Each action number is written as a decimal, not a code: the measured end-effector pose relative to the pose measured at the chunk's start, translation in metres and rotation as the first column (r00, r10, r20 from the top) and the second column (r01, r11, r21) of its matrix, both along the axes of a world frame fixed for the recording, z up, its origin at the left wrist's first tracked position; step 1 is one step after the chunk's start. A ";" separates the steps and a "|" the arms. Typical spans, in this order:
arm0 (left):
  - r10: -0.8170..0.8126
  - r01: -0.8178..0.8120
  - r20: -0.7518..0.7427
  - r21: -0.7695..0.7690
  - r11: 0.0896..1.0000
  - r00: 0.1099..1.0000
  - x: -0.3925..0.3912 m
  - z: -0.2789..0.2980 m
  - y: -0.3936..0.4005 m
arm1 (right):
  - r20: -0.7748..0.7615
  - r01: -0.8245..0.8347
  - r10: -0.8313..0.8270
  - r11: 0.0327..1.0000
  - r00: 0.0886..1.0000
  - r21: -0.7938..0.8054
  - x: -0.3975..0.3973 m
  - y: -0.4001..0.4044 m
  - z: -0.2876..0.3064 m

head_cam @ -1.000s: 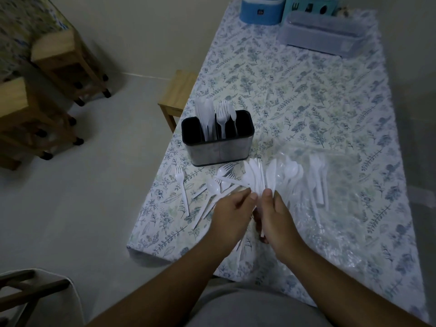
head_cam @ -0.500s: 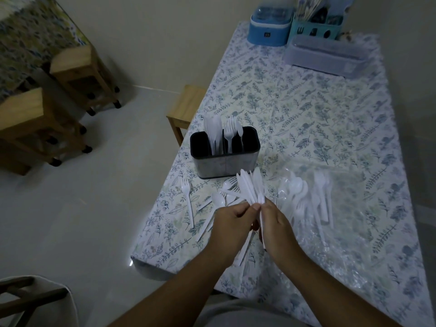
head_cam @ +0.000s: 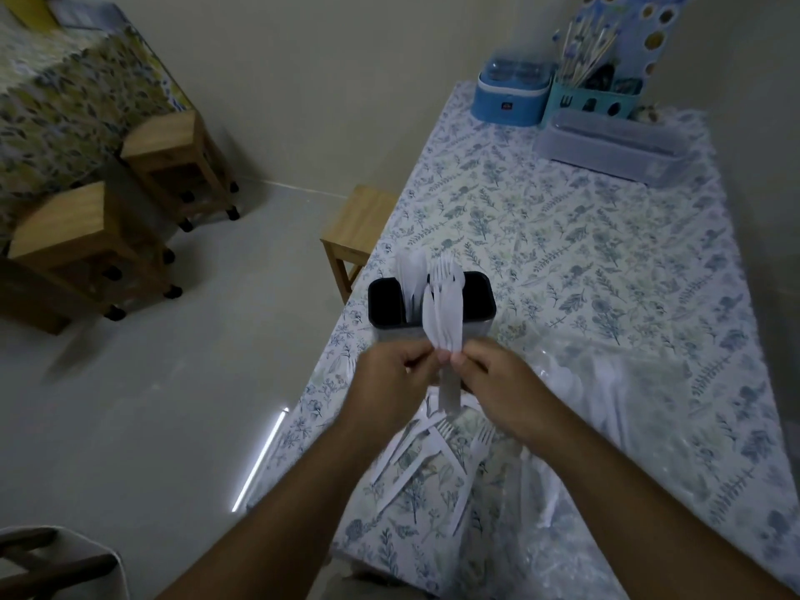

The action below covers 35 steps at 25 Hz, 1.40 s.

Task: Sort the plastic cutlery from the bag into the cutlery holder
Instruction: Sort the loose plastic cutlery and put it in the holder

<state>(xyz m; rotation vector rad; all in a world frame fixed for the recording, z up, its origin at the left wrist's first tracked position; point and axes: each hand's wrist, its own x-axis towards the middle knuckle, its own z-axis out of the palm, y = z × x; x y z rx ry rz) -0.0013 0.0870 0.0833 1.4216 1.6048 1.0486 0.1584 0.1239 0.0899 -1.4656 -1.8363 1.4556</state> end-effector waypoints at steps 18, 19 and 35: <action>0.035 0.050 -0.380 0.212 0.976 0.924 -0.042 -0.021 0.059 | 0.176 -0.007 -0.060 0.934 0.983 0.358 -0.052 0.058 -0.022; 0.040 0.064 -0.421 0.231 0.971 0.906 -0.044 -0.020 0.057 | 0.187 0.009 -0.088 0.921 0.978 0.389 -0.049 0.055 -0.020; 0.070 -0.389 -0.592 -0.432 0.814 0.803 -0.054 -0.103 -0.052 | 0.189 0.074 -0.064 0.996 0.980 -0.046 -0.006 -0.066 -0.072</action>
